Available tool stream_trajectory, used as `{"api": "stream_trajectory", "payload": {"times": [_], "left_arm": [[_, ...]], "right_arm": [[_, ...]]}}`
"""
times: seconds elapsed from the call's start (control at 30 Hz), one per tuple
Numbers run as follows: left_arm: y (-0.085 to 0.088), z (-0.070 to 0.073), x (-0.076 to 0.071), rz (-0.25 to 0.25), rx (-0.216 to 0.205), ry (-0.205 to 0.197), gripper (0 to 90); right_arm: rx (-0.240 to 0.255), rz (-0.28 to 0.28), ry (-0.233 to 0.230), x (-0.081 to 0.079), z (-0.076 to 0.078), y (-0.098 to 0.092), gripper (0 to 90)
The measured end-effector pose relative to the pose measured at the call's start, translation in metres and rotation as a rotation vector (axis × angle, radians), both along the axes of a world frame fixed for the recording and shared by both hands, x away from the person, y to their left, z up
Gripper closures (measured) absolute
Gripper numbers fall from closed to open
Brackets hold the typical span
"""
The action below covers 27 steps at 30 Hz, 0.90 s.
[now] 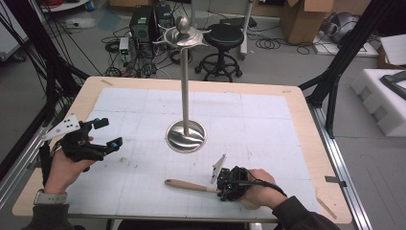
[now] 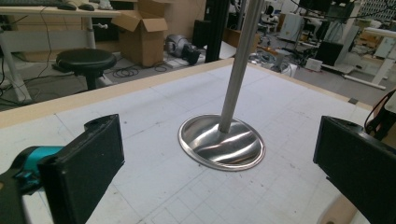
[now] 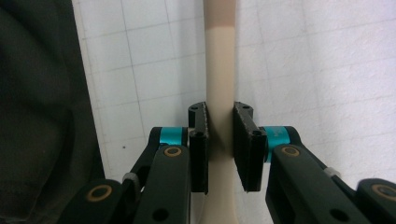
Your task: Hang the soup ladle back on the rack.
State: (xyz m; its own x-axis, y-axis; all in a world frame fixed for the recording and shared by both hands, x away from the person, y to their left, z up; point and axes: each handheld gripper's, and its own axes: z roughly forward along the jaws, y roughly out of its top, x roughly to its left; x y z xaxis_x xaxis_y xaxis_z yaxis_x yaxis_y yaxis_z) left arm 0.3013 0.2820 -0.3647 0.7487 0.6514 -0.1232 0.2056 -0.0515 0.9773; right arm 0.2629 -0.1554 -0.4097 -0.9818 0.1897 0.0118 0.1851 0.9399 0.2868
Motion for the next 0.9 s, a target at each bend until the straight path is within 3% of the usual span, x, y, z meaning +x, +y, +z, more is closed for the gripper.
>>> {"api": "stream_trajectory", "payload": {"times": [0.3,0.9], "left_arm": [[0.001,0.001,-0.001,-0.001,0.000,-0.004,2.2],[0.001,0.003,-0.004,-0.006,-0.008,-0.019,2.2]], "right_arm": [[0.047,-0.019,-0.022,0.003,0.007,-0.005,78.3],[0.340,-0.070,-0.051,0.012,0.034,-0.040,78.3]]}}
